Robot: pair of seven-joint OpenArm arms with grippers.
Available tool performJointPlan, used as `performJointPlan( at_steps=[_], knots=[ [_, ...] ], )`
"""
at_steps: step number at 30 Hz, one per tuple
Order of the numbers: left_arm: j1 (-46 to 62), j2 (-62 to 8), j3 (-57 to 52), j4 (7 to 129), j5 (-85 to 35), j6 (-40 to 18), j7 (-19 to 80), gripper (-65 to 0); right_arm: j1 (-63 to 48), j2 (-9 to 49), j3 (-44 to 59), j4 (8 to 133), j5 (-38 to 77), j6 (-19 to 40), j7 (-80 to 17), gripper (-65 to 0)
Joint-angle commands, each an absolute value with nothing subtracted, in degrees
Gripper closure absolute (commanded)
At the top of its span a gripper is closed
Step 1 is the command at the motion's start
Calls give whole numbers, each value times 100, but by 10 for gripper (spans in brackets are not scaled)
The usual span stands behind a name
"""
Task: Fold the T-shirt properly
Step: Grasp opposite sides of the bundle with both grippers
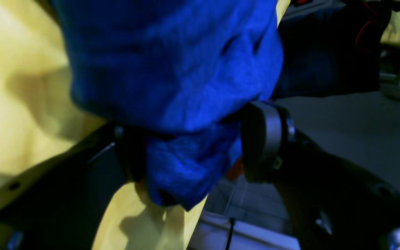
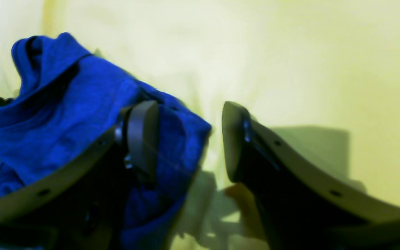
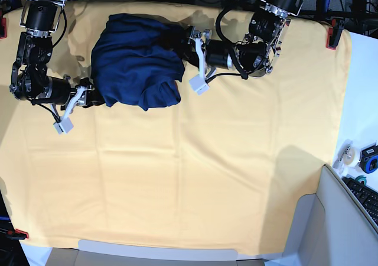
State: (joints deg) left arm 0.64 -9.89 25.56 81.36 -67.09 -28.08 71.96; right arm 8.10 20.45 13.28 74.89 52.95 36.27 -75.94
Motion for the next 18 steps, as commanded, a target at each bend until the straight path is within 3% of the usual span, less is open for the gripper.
performJointPlan(
  at_steps=[1,9,11,15,18],
  knots=[
    [127,-980,2607,8048,-6589,-2703,7336,-390,857,2070,1262,7538,5270,3653,-7697,-294],
    [-31,-980,2624,8022,-6580,-2712,7336,-361,778,2053,1042,7538,5279,3662,-7697,-282],
    [-31,-980,2624,8022,-6580,-2712,7336,-304,769,2053,1015,7538,5279,3662,-7697,-219],
    [-40,-980,2624,8013,-6580,-2712,7336,-124,769,2053,875,7538,5270,3653,-7679,0],
    [-233,-989,2615,7881,-6580,-2703,7336,0,760,1982,884,7582,5270,3644,-7679,0]
  ],
)
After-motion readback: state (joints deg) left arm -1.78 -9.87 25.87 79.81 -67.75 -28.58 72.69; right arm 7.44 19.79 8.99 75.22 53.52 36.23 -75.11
